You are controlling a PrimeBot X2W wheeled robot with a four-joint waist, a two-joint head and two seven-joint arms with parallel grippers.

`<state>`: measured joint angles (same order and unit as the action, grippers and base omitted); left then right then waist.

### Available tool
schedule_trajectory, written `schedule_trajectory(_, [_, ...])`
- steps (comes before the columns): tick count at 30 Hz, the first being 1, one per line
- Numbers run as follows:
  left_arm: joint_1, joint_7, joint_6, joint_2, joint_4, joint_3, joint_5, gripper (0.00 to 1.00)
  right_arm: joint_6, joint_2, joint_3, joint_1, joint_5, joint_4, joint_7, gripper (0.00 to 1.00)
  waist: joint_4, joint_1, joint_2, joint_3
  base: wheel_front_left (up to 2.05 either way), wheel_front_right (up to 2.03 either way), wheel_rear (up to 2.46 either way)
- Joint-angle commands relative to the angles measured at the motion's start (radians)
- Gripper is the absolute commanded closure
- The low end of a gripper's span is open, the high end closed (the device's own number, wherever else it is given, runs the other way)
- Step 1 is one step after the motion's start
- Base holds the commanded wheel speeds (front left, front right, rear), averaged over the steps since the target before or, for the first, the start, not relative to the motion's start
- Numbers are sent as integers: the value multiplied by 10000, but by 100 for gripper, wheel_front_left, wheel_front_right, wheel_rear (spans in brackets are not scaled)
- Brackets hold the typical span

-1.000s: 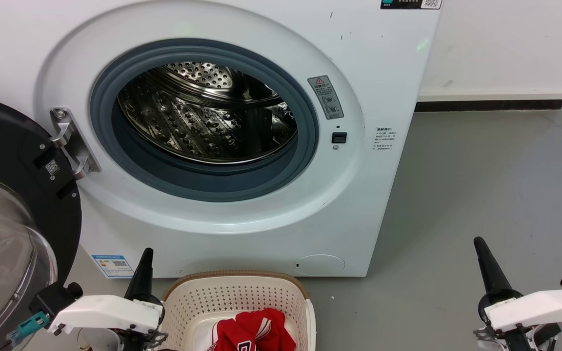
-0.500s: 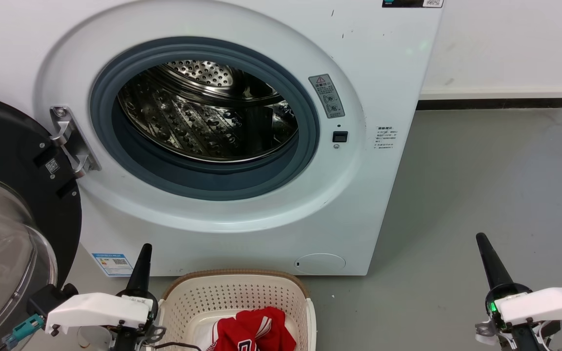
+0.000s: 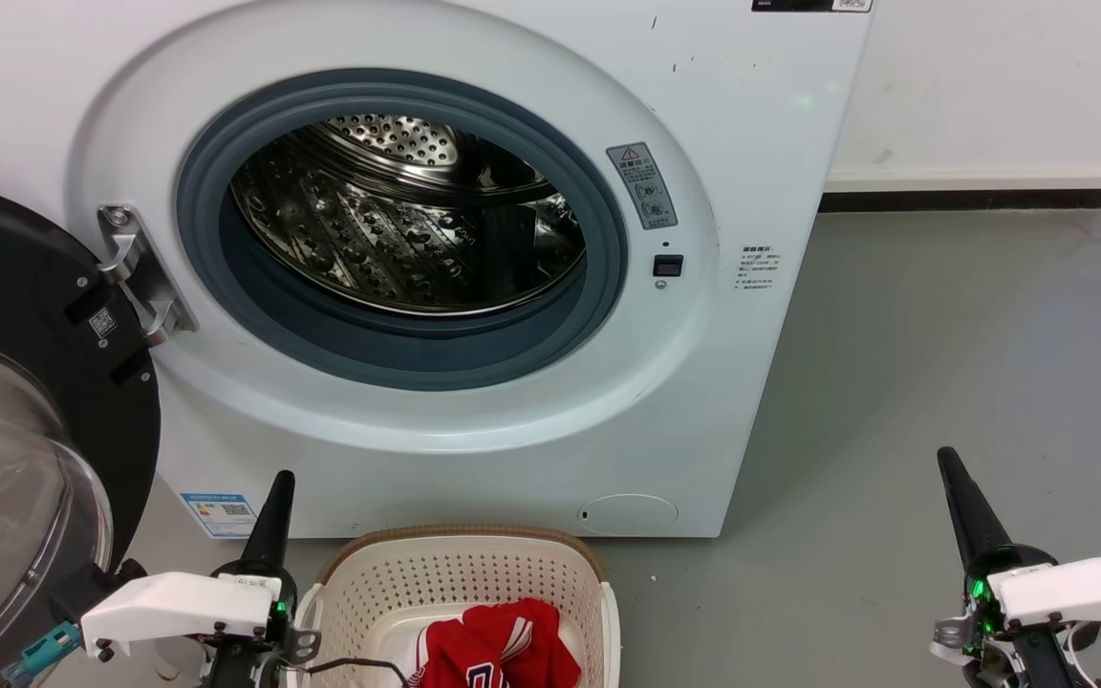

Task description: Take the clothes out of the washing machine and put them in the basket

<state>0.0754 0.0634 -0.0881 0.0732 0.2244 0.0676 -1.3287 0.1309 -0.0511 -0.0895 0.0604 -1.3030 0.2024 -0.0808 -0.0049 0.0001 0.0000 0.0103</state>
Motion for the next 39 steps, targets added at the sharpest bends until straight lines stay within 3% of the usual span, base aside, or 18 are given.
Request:
schedule_trajectory(1, [235,57,-75,-31,-20,55,-230,100,-2,-33,-45,231,-263,15,-42,100,2,-1,0,-5,0,0,0])
schedule_trajectory(39, [370,540,-462,-251,226,502,-2842,100,-3,-20,-238,552,-3133,447,-333,100,49,-1,0,-134,0,0,0])
